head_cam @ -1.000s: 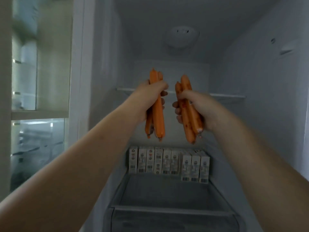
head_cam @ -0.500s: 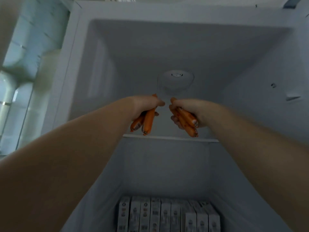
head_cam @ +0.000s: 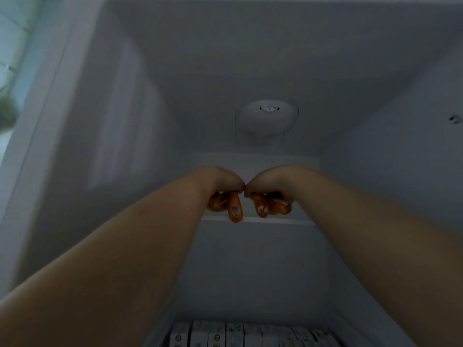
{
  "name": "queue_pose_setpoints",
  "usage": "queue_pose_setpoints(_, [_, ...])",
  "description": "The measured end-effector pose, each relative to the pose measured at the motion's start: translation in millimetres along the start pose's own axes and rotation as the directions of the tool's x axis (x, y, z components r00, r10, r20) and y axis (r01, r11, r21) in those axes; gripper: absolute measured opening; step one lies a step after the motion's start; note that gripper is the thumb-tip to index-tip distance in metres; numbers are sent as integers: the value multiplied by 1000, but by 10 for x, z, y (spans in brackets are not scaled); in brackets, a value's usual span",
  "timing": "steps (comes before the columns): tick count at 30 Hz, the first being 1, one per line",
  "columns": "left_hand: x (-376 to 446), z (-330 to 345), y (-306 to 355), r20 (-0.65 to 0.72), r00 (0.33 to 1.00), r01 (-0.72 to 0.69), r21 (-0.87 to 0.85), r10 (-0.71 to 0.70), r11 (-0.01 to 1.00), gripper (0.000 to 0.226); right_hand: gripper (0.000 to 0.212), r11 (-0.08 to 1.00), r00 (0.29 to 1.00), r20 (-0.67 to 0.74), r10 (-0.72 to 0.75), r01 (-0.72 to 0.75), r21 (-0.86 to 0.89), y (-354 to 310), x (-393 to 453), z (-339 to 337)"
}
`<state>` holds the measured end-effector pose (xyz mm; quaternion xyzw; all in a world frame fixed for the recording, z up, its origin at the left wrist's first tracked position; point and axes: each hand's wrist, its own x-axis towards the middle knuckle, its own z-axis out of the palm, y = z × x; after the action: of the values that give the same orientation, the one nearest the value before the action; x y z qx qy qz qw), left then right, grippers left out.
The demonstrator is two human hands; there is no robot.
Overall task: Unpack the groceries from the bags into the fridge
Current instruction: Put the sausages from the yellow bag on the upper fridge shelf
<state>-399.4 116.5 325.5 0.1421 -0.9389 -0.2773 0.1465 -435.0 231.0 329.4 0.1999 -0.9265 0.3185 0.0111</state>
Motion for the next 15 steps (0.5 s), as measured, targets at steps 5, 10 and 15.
queue_pose_setpoints(5, [151, 65, -56, 54, 999, 1, 148, -9, 989, 32, 41, 991, 995, 68, 66, -58, -119, 67, 77, 45])
queue_pose_setpoints(10, [184, 72, -67, -32, 997, -58, 352, 74, 934, 47, 38, 952, 998, 34, 58, -45, -303, 87, 131, 93])
queue_pose_setpoints(15, [82, 43, -117, -65, 994, -79, 144, 89, 986, 53, 36, 962, 999, 18, 44, -37, -269, 122, 19, 39])
